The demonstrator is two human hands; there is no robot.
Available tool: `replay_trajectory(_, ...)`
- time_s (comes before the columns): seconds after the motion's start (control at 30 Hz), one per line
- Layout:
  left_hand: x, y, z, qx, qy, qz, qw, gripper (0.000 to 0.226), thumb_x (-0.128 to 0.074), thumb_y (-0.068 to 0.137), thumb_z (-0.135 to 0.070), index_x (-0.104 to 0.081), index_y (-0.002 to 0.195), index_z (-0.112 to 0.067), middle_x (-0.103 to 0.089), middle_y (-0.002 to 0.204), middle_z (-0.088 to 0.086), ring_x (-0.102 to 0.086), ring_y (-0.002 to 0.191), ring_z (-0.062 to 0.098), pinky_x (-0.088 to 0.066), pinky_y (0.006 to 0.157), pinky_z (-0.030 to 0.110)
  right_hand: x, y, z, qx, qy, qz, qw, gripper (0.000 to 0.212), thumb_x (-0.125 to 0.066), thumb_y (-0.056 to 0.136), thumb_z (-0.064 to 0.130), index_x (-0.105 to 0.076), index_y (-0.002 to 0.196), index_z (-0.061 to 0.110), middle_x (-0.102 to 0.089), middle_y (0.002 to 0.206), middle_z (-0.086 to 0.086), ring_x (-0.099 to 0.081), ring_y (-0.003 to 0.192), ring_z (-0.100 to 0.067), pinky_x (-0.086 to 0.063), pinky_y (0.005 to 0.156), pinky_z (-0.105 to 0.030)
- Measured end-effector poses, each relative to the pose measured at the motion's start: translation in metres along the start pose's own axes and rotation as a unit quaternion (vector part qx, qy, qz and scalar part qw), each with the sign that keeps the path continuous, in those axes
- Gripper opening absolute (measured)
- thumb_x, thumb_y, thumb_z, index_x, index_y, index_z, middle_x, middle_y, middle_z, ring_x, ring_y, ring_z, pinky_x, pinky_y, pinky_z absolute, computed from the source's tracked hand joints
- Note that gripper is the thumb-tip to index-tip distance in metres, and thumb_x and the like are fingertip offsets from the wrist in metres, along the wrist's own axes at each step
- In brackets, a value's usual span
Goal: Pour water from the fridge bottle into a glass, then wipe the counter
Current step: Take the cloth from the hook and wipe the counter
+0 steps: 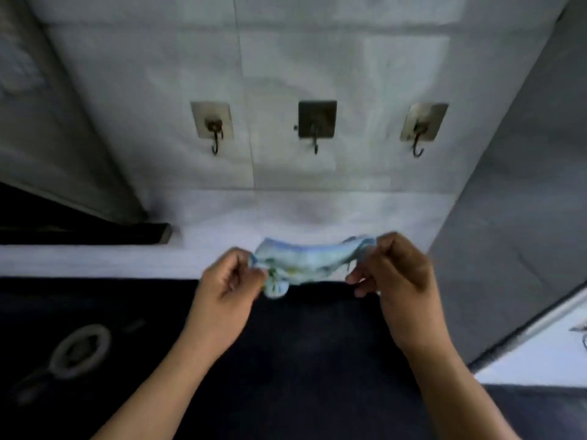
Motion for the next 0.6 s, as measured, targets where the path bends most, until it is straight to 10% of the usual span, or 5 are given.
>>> replay_trajectory(0.17,0.001,-0.128,0.156,0.292,0.113,0.13,0.941,0.018,-0.068,0.086,-0.02,-0.059,0.074,-0.028,-0.061,0.069,-0.01,-0.055,0.065,0.009,-0.052,0.065,0.027,-0.008,-0.106,-0.162,-0.248,-0.106,-0.028,0.963,0.022,-0.055,0.094,0.002,-0.056,0.073,0.008,-0.064,0.068,-0.011,-0.065,0.067,-0.025,-0.053,0.06,-0.037)
replay_trajectory(0.3,0.024,-0.206,0.23,0.422,0.351,0.253,0.797,0.072,-0.066,0.088,-0.046,-0.034,0.147,-0.019,-0.039,0.149,0.008,-0.048,0.132,0.022,-0.044,0.106,0.034,-0.016,-0.165,-0.244,-0.33,-0.289,0.078,0.895,0.011,-0.063,0.091,0.028,-0.06,0.101,0.023,-0.061,0.096,0.005,-0.059,0.086,-0.017,-0.052,0.07,-0.041)
replay_trajectory(0.43,0.076,-0.241,0.257,0.457,0.462,0.278,0.707,0.088,-0.056,0.091,-0.054,-0.007,0.158,-0.025,-0.001,0.165,0.013,-0.011,0.151,0.034,-0.028,0.118,0.049,-0.04,-0.199,-0.299,-0.356,-0.409,0.216,0.812,0.116,-0.05,0.066,0.091,-0.012,0.156,0.029,-0.024,0.154,-0.013,-0.027,0.142,-0.031,-0.039,0.109,-0.044)
replay_trajectory(0.6,0.121,-0.274,0.258,0.478,0.498,0.295,0.661,0.09,-0.054,0.093,-0.054,0.004,0.158,-0.032,0.005,0.166,0.013,-0.005,0.153,0.035,-0.027,0.117,0.052,-0.074,-0.161,-0.325,-0.306,-0.502,0.203,0.783,0.108,-0.054,0.076,0.079,0.002,0.157,0.036,0.012,0.165,-0.016,0.011,0.151,-0.039,-0.006,0.12,-0.058)
Point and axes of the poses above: each hand's wrist, its own y-axis towards the middle knuckle, its own x-axis out of the back of the hand, z = x × y, the point moved 2 cm from there along y, towards the middle knuckle
